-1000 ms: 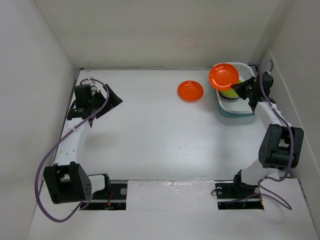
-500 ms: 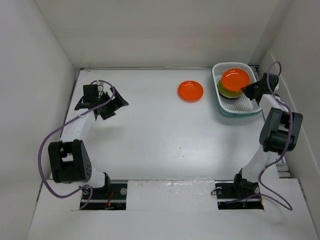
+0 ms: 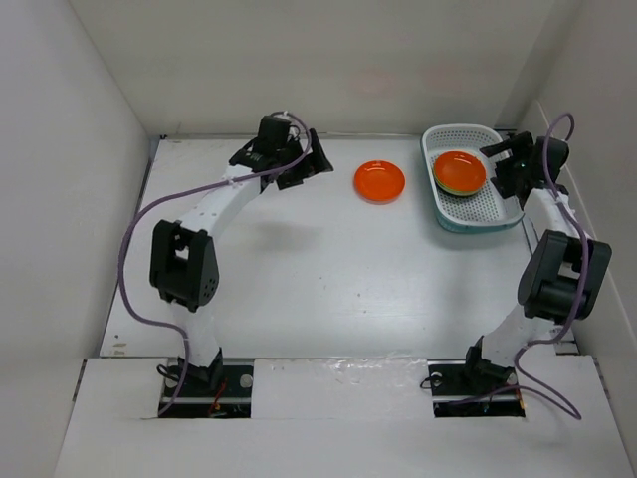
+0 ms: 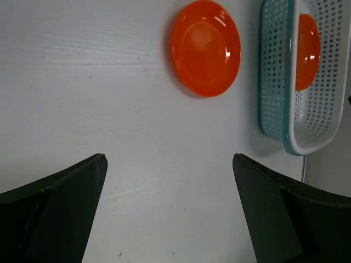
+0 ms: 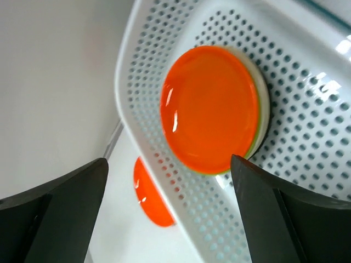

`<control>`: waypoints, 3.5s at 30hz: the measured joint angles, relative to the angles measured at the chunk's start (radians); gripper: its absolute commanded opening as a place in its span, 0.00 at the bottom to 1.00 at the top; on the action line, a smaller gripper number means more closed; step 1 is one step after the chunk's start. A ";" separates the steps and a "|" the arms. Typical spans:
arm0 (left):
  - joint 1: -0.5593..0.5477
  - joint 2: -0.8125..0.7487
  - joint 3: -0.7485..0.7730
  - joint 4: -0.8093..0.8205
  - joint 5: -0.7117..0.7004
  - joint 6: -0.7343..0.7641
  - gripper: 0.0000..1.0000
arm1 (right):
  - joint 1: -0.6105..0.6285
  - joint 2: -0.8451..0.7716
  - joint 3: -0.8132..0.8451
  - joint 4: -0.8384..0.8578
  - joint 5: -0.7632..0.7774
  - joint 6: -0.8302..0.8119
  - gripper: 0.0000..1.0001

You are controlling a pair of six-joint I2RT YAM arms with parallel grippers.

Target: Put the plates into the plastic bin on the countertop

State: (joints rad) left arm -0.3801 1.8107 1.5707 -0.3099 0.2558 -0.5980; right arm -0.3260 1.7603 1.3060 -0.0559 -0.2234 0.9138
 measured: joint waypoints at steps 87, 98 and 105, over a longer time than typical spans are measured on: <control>-0.092 -0.280 -0.332 0.215 0.153 -0.041 0.32 | 0.579 -0.253 -0.293 0.082 -0.283 -0.174 0.00; -0.093 -0.362 -0.309 0.029 -0.099 -0.034 1.00 | 0.430 -0.262 -0.270 0.091 -0.135 -0.069 0.00; -0.049 -0.552 -0.281 -0.102 -0.179 0.047 1.00 | 0.133 -0.194 -0.161 0.094 0.061 0.018 0.00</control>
State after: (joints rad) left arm -0.4294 1.2591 1.2900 -0.4122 0.0769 -0.5510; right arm -0.1932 1.5665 1.1450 0.0383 -0.1623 0.9321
